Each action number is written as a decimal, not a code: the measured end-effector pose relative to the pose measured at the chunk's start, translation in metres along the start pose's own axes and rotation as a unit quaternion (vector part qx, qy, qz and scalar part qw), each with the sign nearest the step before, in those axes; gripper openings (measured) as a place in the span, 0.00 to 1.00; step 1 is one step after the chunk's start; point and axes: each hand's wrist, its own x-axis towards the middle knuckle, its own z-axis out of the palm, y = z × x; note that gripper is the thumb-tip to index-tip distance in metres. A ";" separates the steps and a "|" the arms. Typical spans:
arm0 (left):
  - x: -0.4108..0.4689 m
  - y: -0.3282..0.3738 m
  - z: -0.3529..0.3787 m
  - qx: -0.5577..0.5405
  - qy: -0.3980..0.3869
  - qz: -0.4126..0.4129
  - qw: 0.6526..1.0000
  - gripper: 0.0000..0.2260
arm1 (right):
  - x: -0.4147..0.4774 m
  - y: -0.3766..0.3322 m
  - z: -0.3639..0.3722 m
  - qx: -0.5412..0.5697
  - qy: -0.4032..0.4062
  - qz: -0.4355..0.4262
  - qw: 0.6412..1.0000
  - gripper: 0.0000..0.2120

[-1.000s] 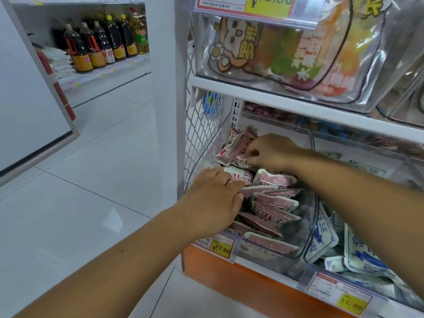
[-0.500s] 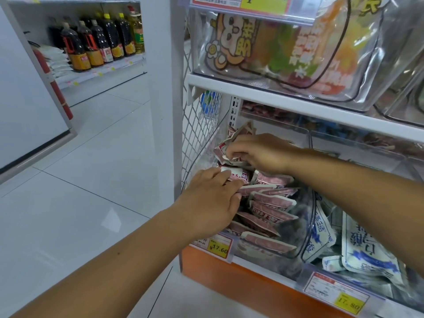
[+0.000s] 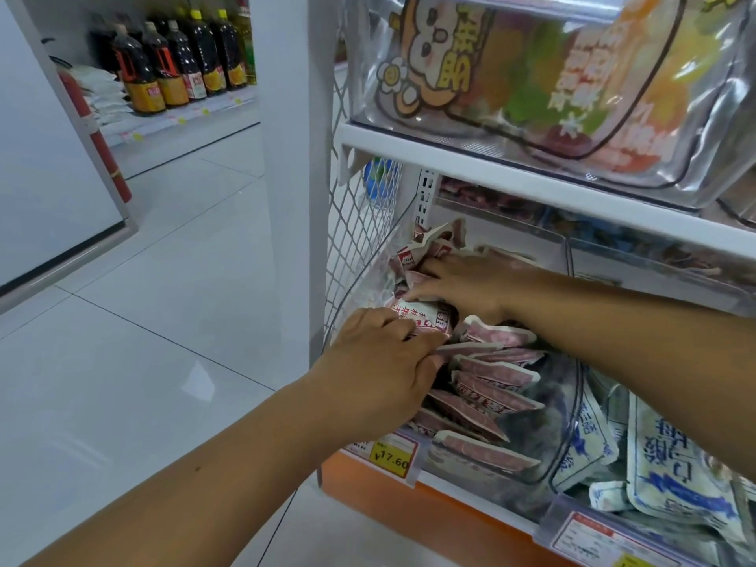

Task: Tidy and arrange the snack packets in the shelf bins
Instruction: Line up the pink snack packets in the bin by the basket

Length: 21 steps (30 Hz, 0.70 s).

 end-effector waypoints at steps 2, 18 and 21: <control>0.000 0.000 0.000 -0.004 0.004 0.004 1.000 0.32 | 0.004 0.001 0.006 0.056 0.023 0.051 0.997 0.30; -0.003 0.004 -0.007 -0.017 -0.033 -0.010 0.999 0.28 | -0.002 -0.001 0.001 0.121 0.033 0.065 0.990 0.28; -0.001 0.005 -0.007 -0.016 -0.040 -0.018 0.999 0.29 | -0.007 0.002 -0.004 0.102 0.030 0.010 0.994 0.19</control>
